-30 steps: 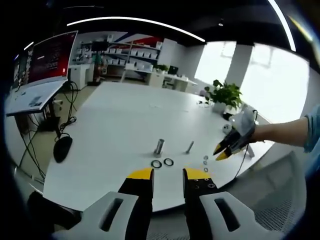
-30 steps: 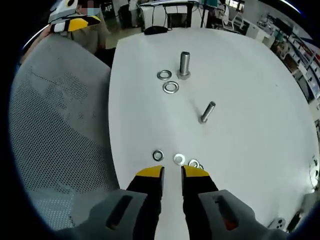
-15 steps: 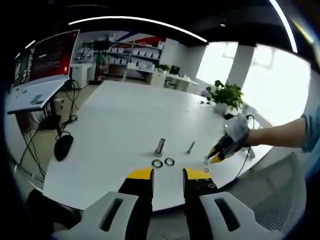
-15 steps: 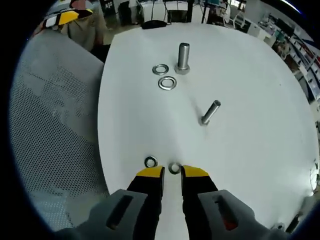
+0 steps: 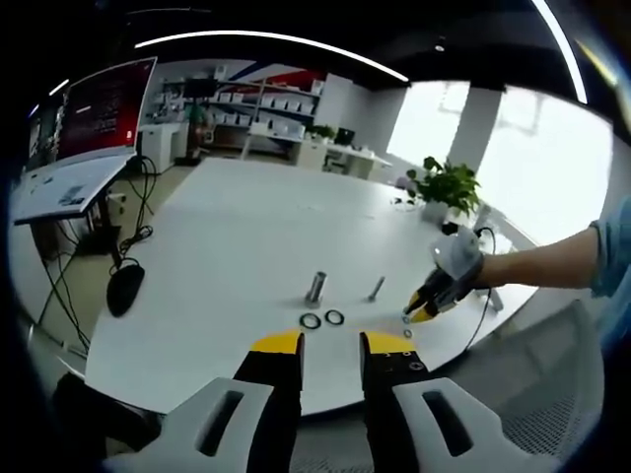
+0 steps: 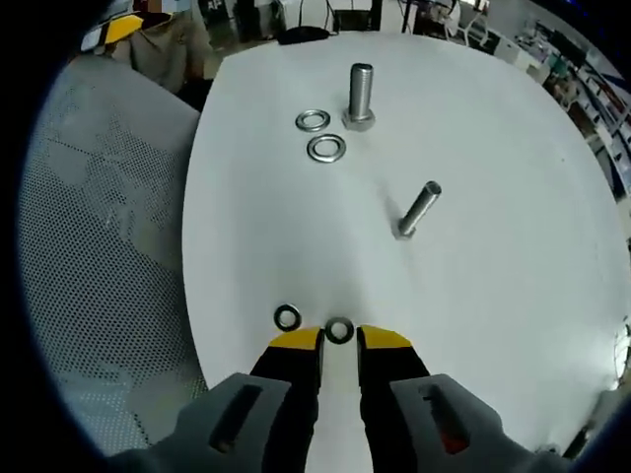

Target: Place the washer onto the threaded stud by aligning its center hole with the stud, sliding it down to the base, and recovering from edge contact or off-axis alignment until the washer reaches the visible bottom stop.

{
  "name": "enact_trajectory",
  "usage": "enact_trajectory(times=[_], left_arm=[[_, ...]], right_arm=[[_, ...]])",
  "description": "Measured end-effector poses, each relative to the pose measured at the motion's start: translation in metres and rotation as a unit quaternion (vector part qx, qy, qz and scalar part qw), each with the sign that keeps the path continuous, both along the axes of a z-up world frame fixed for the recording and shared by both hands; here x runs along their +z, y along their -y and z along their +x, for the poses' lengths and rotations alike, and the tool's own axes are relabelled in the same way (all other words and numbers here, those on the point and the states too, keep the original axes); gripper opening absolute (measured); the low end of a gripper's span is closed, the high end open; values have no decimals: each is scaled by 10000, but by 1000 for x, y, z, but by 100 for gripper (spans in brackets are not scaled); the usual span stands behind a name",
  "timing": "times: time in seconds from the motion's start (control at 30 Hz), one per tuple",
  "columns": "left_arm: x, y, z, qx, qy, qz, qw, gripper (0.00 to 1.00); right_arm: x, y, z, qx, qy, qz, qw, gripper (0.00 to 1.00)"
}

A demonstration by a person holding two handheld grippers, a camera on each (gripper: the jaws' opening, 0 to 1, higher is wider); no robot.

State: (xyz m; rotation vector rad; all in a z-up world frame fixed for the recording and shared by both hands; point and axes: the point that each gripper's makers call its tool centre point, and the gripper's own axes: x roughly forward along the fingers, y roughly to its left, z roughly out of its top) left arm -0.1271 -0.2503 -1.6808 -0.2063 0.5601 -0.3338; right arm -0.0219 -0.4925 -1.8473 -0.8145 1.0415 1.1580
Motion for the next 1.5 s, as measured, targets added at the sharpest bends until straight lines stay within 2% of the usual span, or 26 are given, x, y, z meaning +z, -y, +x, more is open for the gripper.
enact_trajectory(times=[0.33, 0.83, 1.27, 1.5], left_arm=[[-1, 0, 0, -9, -26, 13, 10000, 19], [0, 1, 0, -23, -11, -4, 10000, 19], [1, 1, 0, -35, 7, -21, 10000, 19], [0, 1, 1, -44, 12, -25, 10000, 19]], right_arm=[[-8, -1, -1, 61, -49, -72, 9999, 16], [-8, 1, -1, 241, 81, -264, 9993, 16], [-6, 1, -2, 387, 190, -231, 9988, 13], [6, -9, 0, 336, 201, -20, 9992, 13]])
